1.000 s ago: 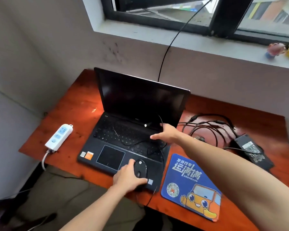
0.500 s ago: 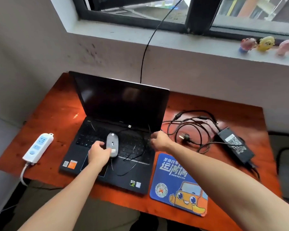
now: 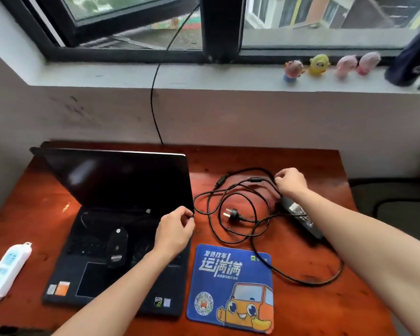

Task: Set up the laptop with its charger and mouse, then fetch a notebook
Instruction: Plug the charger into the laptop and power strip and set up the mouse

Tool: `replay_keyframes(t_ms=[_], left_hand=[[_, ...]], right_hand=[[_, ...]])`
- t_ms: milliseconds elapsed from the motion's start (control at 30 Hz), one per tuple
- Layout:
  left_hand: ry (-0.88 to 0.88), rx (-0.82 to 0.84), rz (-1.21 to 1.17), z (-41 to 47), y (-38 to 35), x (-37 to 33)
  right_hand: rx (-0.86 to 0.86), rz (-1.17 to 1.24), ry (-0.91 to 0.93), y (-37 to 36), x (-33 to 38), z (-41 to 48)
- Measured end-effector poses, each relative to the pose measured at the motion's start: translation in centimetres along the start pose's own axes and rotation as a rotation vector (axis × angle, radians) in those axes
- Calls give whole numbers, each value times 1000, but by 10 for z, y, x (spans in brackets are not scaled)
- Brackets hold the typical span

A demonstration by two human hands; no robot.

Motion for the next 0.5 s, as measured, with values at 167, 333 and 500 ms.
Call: replay_keyframes(t_ms=[167, 333, 500], left_hand=[[28, 278, 208, 7, -75, -10], [291, 356, 62, 15, -105, 14], [281, 267, -79, 33, -101, 1]], right_hand=[[31, -85, -40, -9, -20, 45], [120, -224, -10, -43, -20, 64], [214, -181, -17, -57, -23, 73]])
Point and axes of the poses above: each hand's wrist, its own z-axis towards the middle knuckle, its own y-axis out of the back of the hand, x = y × z, the point moved 10 cm from there along z, towards the middle knuckle, and after that the axes turned 3 degrees about -x, right-handed, at the moved point
